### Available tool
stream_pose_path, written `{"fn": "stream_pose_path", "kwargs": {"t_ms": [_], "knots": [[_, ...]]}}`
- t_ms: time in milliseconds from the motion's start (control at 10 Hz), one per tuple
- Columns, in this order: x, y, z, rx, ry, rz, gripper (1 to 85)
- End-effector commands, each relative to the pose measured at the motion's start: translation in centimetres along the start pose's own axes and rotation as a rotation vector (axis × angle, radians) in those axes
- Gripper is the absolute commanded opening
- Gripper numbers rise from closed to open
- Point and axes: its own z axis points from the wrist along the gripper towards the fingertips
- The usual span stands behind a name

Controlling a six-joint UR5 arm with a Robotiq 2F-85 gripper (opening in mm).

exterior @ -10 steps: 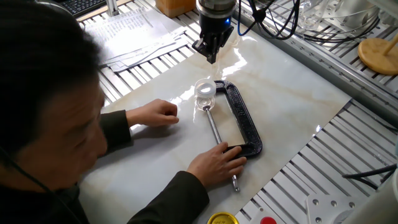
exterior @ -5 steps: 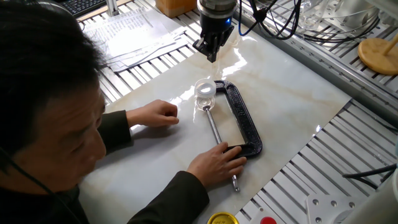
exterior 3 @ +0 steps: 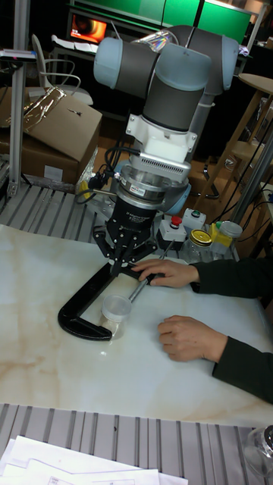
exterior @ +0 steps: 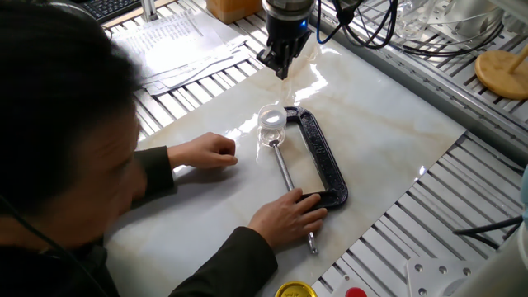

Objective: Unscrew the lid from the jar

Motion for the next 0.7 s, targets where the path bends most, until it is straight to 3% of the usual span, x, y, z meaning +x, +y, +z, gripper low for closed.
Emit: {"fn": "stream_pose_path", "kwargs": {"t_ms": [0,100,200,300,500,600], "knots": [[0.7,0.2,-0.2,-0.013,0.027,-0.035,1.3],[2.3,2.6,-0.4,-0.108,0.087,-0.040,1.3],[3.2,5.0,-0.9,-0.200,0.122,-0.027,1.3],[3.4,6.1,-1.1,-0.244,0.131,-0.018,1.3],[2.2,3.9,-0.5,-0.157,0.079,-0.080,1.3],[0.8,2.4,-0.3,-0.097,0.027,-0.109,1.3]]}}
